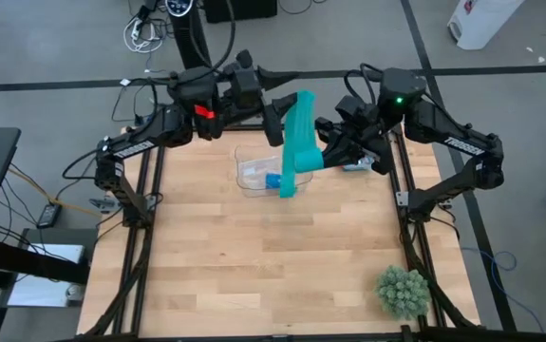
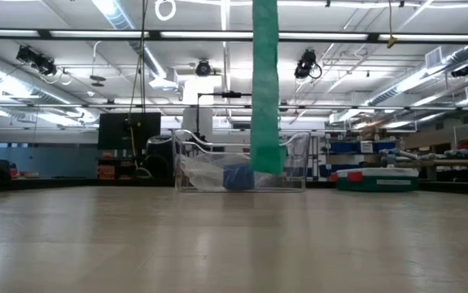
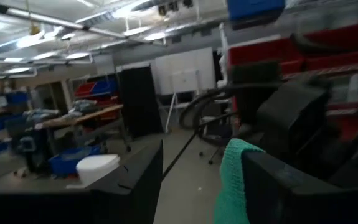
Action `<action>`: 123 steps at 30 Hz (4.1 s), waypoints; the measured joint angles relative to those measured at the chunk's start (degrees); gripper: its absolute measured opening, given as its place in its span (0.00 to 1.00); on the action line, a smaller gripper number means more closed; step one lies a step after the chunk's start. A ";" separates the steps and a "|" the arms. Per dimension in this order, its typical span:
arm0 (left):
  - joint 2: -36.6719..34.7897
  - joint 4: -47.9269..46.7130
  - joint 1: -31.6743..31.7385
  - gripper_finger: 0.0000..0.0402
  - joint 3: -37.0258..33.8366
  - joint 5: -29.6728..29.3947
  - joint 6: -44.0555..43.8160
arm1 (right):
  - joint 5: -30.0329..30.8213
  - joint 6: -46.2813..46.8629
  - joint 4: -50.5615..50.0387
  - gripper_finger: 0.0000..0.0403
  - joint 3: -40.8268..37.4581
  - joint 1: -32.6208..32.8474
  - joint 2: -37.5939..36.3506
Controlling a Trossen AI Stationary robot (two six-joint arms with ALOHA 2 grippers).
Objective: Roll bandage
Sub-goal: Roll the sky blue bandage
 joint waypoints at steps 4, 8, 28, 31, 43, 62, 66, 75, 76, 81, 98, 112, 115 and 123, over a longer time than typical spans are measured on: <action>0.00 -0.31 -1.85 0.48 0.02 2.26 3.19 | 0.87 1.27 -2.80 0.00 0.00 -0.75 0.00; 0.00 -0.45 -4.60 0.48 0.02 2.85 8.53 | 1.80 1.73 -6.04 0.00 0.00 -1.19 0.00; -1.42 -10.79 -13.71 0.48 0.09 -5.86 23.08 | -9.32 13.21 -14.14 0.00 -1.01 -4.12 -0.42; -1.42 -12.26 -15.07 0.48 0.09 -7.49 23.09 | -11.19 14.16 -14.06 0.00 -3.04 -4.71 -0.45; -0.97 -20.01 -19.90 0.48 0.10 -11.62 23.14 | -15.38 17.29 -4.36 0.00 -15.88 -8.82 -0.46; 0.59 -31.01 -22.17 0.48 -0.68 -21.34 4.87 | -7.96 10.89 1.08 0.00 -14.19 -17.53 -1.08; 0.59 -38.82 -21.12 0.48 -0.68 -21.21 -10.00 | -8.29 10.99 1.70 0.00 -10.19 -16.97 -2.05; 1.29 -42.78 -17.51 0.48 -0.68 -16.53 -24.75 | -6.76 12.20 2.44 0.00 -2.56 -15.43 -2.06; 1.61 -42.71 -17.25 0.48 -0.68 -16.53 -25.53 | -6.73 12.44 2.42 0.00 -2.08 -15.17 -2.05; 2.31 -41.76 -15.97 0.48 -0.68 -15.28 -30.01 | -4.93 11.82 2.52 0.00 -0.19 -13.23 -2.08; 5.53 -42.59 -14.16 0.23 -0.70 -18.26 -30.17 | 0.19 12.84 2.58 0.00 0.00 -8.51 -2.22; 3.54 -43.59 -11.27 0.01 1.39 -25.65 -22.50 | -0.75 14.17 2.64 0.00 0.07 -5.45 -3.21; 3.52 -42.35 -9.05 0.01 1.51 -26.13 -18.93 | -2.12 13.84 2.29 0.00 0.04 -3.45 -2.69; 3.53 -36.70 -5.25 0.01 5.68 -24.27 -14.27 | -3.61 12.64 -5.58 0.00 0.00 2.36 -0.98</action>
